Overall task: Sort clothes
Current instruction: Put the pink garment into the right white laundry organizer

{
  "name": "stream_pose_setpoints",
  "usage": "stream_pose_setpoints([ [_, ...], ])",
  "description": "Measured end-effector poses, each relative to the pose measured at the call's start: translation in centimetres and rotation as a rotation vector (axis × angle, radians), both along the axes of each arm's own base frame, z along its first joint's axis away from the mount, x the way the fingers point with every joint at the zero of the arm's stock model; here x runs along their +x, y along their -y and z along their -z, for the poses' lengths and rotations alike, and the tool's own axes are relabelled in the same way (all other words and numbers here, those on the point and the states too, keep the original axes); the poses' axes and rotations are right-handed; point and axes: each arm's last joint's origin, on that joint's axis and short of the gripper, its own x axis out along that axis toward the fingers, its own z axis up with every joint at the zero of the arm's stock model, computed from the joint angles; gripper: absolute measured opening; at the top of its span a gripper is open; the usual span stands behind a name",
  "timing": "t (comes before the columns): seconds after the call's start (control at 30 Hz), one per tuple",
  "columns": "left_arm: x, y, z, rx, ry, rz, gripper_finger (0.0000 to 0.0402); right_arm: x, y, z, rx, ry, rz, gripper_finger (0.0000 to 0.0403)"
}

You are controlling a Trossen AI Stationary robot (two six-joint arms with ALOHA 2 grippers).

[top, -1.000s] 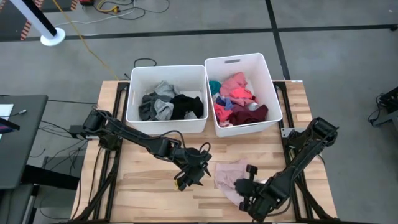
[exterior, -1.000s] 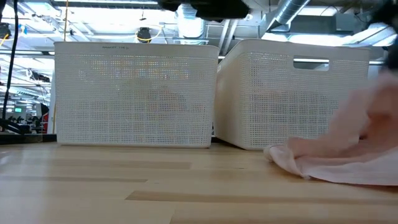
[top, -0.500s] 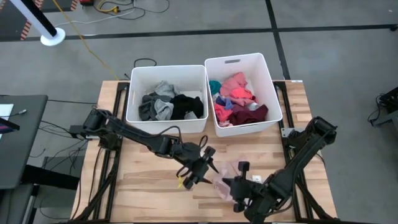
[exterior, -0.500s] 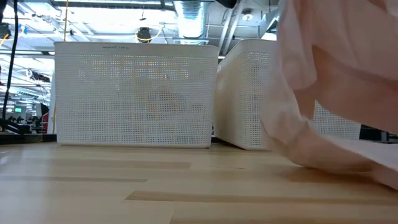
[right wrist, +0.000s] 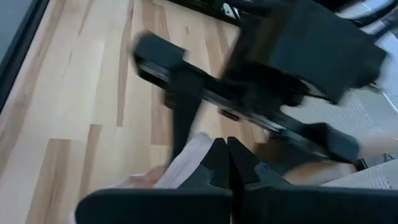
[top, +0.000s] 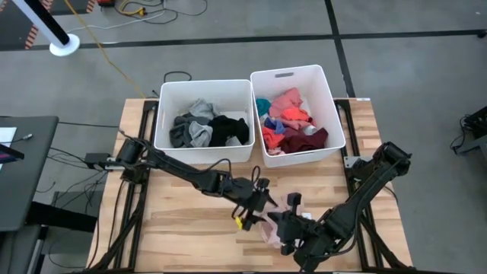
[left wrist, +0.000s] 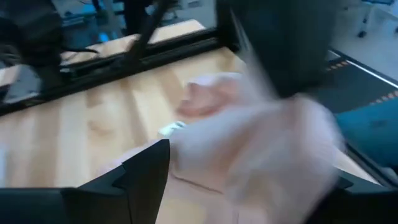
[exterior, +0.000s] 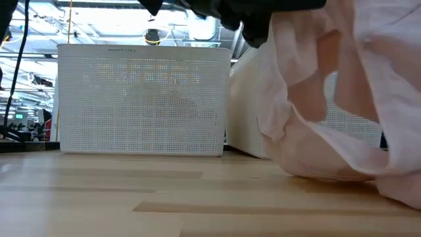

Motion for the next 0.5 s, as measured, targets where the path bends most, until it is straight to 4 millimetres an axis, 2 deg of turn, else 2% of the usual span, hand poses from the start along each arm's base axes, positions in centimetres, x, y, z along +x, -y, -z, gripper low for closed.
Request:
stream_pose_setpoints([
  [0.1, 0.2, -0.6, -0.2, 0.013, 0.024, -0.009, 0.0248, 0.0, 0.0, 0.0, 0.002, 0.002, -0.001, 0.0000],
  [0.17, 0.1, -0.5, -0.4, 0.042, 0.031, 0.006, 0.0218, -0.1, -0.1, 0.0, 0.007, -0.001, -0.003, 0.0000],
  [0.23, -0.2, -0.2, -0.7, 0.072, 0.042, 0.029, 0.0172, -0.2, -0.2, 0.0, 0.010, -0.003, -0.004, 0.0000],
  [0.37, -0.9, 0.0, -1.4, 0.151, 0.038, 0.068, 0.0044, -0.6, -0.4, 0.1, 0.027, -0.003, 0.001, 0.0007],
  [0.4, -1.0, 0.0, -1.6, 0.168, 0.038, 0.077, 0.0023, -0.6, -0.4, 0.1, 0.032, -0.003, 0.008, 0.0009],
  [0.5, -1.9, 0.0, -2.7, 0.207, 0.034, 0.099, 0.0008, -1.0, -0.5, 0.2, 0.049, -0.007, 0.022, 0.0020],
])
